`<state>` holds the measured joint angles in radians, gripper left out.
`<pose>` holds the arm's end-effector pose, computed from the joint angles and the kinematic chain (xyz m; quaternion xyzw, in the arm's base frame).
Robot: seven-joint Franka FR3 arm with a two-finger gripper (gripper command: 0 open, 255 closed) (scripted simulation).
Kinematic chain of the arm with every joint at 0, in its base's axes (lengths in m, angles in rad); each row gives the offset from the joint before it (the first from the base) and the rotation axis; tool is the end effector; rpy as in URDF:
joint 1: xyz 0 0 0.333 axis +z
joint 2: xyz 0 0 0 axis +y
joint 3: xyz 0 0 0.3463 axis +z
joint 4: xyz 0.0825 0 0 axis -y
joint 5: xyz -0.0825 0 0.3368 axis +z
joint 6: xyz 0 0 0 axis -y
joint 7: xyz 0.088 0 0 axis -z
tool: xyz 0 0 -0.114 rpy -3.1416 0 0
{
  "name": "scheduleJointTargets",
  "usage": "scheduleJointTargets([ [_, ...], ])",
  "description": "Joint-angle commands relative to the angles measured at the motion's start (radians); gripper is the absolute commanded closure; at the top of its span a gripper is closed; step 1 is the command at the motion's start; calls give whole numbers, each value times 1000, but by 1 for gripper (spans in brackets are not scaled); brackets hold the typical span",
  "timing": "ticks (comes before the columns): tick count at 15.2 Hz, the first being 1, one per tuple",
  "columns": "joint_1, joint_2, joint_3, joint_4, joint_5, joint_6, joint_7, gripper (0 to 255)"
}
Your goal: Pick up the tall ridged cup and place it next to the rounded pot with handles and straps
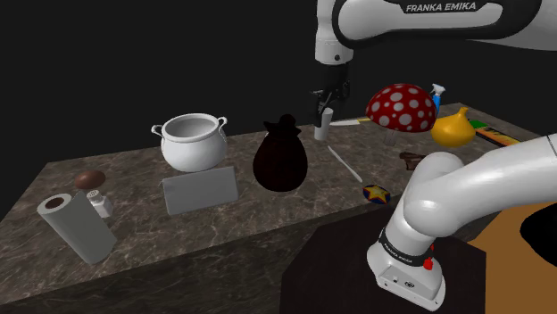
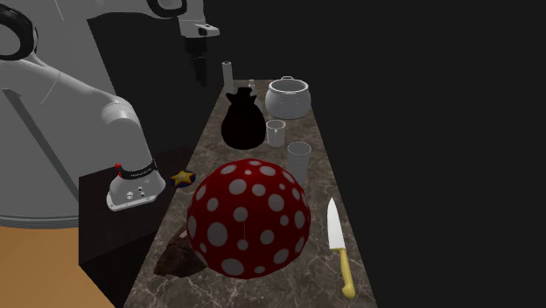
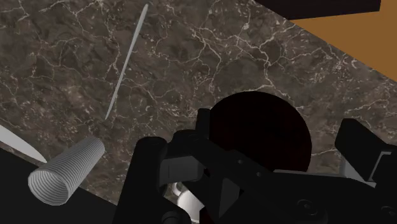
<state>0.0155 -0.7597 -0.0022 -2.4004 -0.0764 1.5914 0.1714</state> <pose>0.2455 -0.0055 0.5818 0.9960 -0.0768 -0.0211 0.0395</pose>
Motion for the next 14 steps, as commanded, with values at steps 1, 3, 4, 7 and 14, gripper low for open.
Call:
scheduleJointTargets([
  [1, 0, 0, 0, 0, 0, 0, 0, 0],
  [3, -13, 25, -39, -12, -30, 44, -47, 0],
  [4, -20, 39, -59, -15, -44, 67, -71, 0],
  [7, -38, 92, -118, -18, -83, 136, -140, 0],
  [14, -68, 259, -253, 24, -143, 298, -300, 0],
])
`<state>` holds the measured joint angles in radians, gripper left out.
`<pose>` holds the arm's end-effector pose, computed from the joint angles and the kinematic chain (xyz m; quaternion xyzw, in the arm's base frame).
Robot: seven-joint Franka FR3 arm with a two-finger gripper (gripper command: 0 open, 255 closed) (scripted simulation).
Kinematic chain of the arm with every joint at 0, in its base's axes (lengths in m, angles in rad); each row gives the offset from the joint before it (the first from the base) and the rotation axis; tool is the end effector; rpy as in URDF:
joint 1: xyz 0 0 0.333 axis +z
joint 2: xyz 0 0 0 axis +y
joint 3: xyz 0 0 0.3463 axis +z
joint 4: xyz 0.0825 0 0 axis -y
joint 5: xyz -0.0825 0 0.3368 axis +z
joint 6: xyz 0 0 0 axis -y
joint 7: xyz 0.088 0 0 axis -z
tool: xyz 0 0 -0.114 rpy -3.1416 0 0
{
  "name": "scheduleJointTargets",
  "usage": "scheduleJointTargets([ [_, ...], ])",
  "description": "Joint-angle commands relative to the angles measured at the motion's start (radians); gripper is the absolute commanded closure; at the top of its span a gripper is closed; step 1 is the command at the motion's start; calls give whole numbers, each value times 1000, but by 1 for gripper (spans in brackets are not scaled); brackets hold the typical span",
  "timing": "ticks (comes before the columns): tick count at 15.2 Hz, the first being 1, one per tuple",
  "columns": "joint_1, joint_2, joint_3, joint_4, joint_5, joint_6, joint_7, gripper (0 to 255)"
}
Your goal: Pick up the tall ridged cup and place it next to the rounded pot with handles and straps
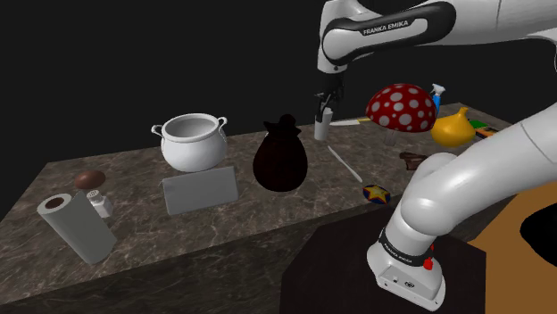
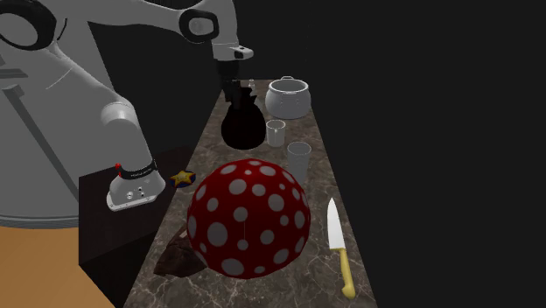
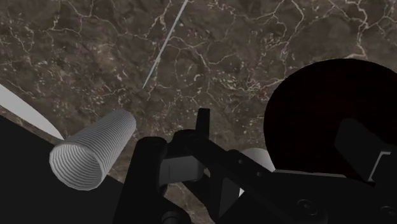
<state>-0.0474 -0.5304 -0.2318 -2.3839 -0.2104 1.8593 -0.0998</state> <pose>0.3136 -0.1227 0.5396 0.9981 -0.0439 -0.0085 0.0417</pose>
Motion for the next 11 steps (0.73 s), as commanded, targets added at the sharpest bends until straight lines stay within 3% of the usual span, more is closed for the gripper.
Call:
scheduleJointTargets([
  [1, -8, 59, -42, 19, -12, 52, -52, 0],
  [6, -15, 215, -132, 96, -4, 156, -175, 0],
  [11, -21, 394, -211, 206, 55, 242, -315, 0],
])
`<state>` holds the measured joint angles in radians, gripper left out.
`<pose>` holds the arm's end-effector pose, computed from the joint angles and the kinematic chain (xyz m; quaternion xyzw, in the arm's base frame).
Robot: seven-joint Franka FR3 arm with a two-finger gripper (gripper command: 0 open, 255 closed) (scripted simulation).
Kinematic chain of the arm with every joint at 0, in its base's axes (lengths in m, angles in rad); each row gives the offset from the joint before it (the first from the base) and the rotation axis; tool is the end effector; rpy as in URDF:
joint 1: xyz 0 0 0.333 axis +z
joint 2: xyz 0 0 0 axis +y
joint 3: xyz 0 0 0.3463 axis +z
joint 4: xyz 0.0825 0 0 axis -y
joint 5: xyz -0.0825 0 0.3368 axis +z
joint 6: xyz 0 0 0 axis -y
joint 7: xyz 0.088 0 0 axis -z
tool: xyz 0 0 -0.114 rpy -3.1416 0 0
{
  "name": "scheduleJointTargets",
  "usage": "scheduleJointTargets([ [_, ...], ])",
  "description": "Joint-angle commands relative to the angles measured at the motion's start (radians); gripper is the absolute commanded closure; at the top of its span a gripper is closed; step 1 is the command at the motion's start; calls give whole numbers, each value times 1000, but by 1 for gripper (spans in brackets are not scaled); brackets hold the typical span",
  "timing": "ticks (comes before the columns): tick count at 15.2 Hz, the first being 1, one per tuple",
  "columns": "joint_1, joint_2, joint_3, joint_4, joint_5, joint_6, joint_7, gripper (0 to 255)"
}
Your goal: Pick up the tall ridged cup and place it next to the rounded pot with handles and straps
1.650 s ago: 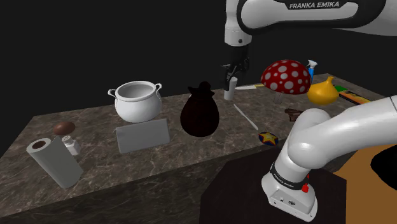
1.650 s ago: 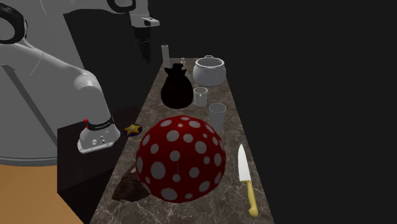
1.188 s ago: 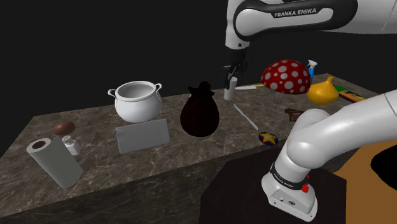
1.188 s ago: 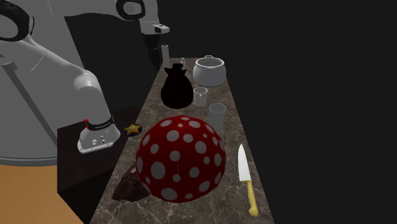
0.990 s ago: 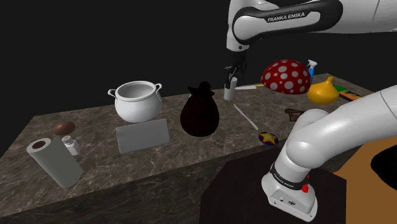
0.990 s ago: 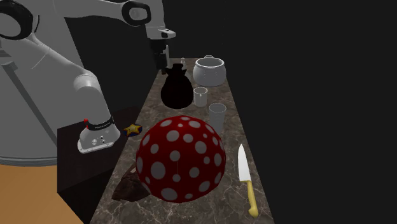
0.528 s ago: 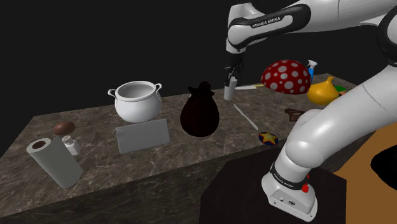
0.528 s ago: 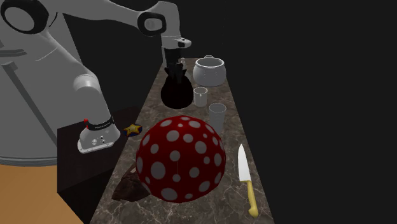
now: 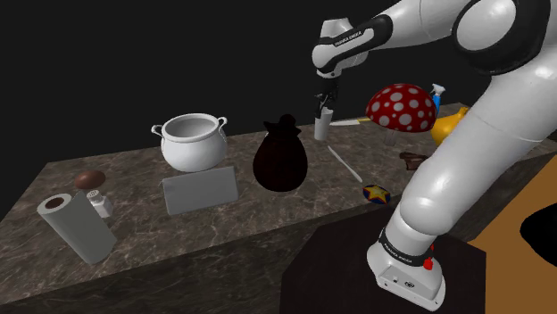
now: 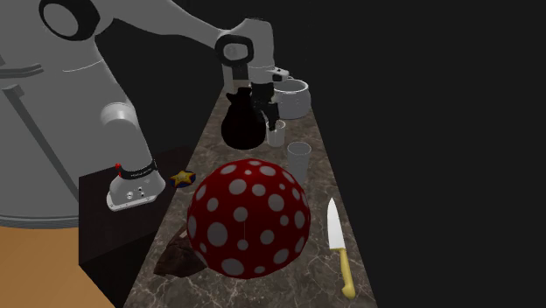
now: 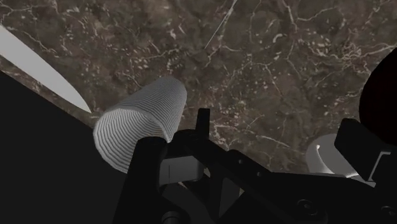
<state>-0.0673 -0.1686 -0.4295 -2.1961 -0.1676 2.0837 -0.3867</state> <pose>0.3948 -0.2351 0.4976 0.9989 -0.0135 0.0033 0.0445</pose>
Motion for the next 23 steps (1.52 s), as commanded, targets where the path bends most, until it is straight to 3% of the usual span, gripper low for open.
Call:
scheduleJointTargets([
  [1, -4, 70, -26, 44, 31, 31, -58, 0],
  [8, -59, 339, -69, 255, 191, 83, -265, 0],
  [16, -73, 395, -61, 217, 225, 172, -288, 0],
  [23, -73, 395, -61, 217, 225, 172, -287, 0],
])
